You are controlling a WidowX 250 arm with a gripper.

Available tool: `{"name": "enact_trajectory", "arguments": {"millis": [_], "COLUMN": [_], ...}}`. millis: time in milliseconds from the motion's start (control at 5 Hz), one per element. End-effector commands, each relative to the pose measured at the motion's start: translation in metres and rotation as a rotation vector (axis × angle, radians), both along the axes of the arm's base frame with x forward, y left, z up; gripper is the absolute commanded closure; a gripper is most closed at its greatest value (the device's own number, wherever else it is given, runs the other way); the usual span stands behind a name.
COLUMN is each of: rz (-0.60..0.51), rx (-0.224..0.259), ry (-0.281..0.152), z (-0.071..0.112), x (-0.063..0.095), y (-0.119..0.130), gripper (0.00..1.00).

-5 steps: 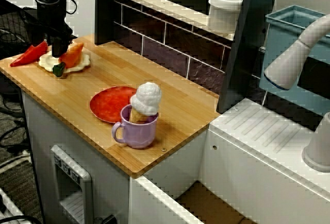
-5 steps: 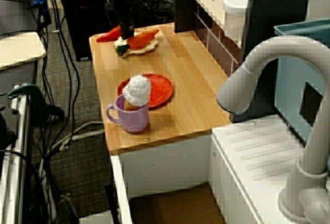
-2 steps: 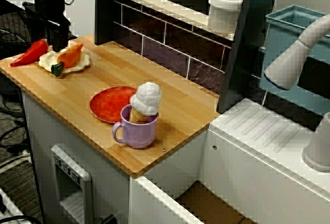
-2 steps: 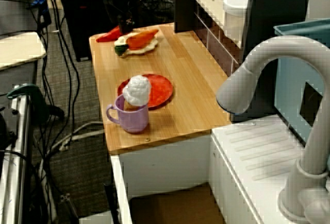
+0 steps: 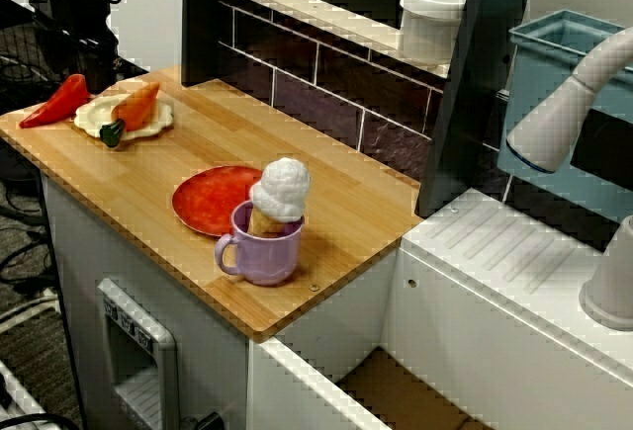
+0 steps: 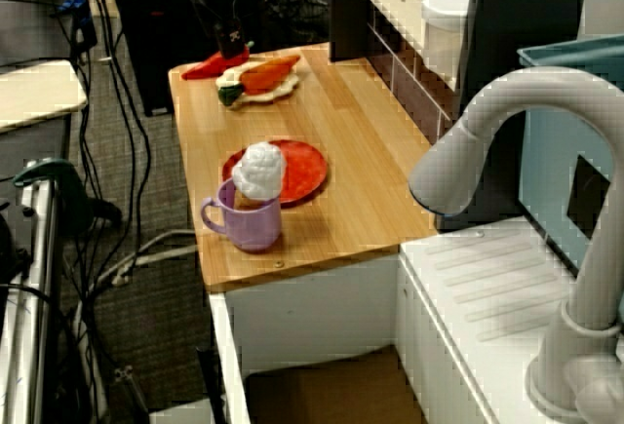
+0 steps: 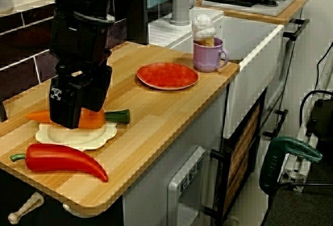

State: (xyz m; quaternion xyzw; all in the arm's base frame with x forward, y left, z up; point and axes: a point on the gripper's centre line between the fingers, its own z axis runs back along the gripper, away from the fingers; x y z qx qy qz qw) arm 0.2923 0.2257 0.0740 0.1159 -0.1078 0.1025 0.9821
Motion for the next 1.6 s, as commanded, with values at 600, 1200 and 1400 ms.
{"name": "enact_trajectory", "arguments": {"millis": [600,1200,1400], "rz": [-0.017,0.019,0.026], "rx": [0.044,0.064,0.063], "ry": [-0.057,-0.037,-0.033], "z": [0.024,0.015,0.014], "x": [-0.022,-0.011,-0.008], "y": [0.012,0.023,0.026], "gripper": [0.00,0.00,0.00]}}
